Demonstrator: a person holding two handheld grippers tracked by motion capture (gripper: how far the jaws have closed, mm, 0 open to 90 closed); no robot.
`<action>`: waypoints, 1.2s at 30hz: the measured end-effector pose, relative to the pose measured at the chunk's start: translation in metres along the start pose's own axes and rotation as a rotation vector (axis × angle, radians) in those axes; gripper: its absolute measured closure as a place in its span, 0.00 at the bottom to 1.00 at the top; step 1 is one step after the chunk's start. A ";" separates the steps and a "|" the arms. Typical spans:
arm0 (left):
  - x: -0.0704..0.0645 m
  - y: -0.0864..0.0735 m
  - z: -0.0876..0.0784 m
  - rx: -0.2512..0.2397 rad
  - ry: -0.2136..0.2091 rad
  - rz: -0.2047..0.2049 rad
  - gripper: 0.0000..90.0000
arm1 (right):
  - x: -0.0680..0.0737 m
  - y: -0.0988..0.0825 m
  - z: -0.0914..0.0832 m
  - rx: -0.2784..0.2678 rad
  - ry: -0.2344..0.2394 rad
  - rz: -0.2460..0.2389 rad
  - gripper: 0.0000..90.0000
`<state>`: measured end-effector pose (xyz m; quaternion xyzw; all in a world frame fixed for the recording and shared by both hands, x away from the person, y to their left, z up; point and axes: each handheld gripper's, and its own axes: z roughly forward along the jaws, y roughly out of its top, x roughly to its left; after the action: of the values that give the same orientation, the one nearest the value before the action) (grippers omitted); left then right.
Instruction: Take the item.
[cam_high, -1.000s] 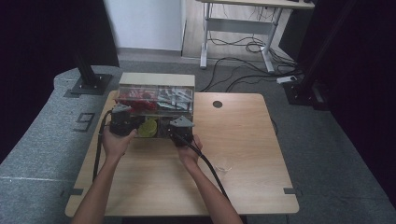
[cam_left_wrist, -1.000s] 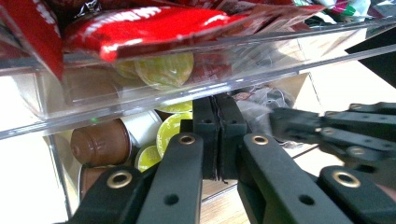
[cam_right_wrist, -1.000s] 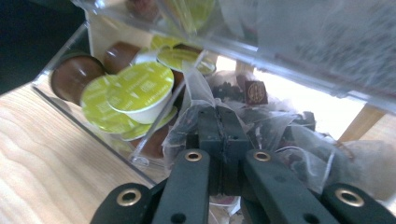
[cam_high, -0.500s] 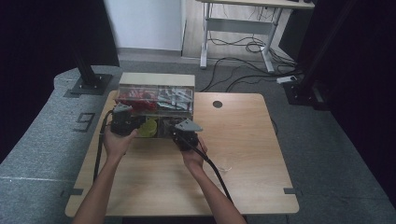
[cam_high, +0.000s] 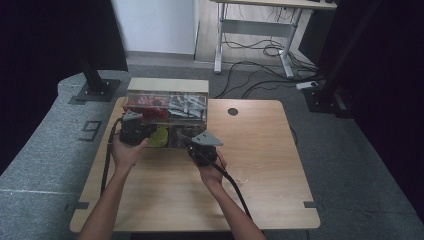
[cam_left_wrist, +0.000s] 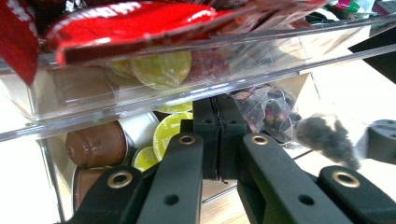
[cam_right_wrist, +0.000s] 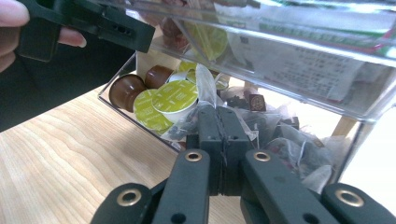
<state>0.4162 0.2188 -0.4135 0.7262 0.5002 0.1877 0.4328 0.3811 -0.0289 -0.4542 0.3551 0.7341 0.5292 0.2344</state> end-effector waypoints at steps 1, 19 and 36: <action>0.000 0.000 0.000 0.000 0.001 0.000 0.99 | 0.000 0.000 -0.002 -0.003 -0.001 0.001 0.99; -0.001 0.000 0.001 0.004 0.004 0.003 0.99 | -0.008 0.006 -0.045 -0.046 -0.012 -0.016 0.99; -0.001 0.001 0.002 0.007 0.006 0.004 0.99 | -0.025 -0.003 -0.088 -0.076 -0.037 0.001 0.99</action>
<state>0.4172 0.2169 -0.4139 0.7280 0.5007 0.1888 0.4285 0.3326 -0.1025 -0.4291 0.3560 0.7088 0.5502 0.2613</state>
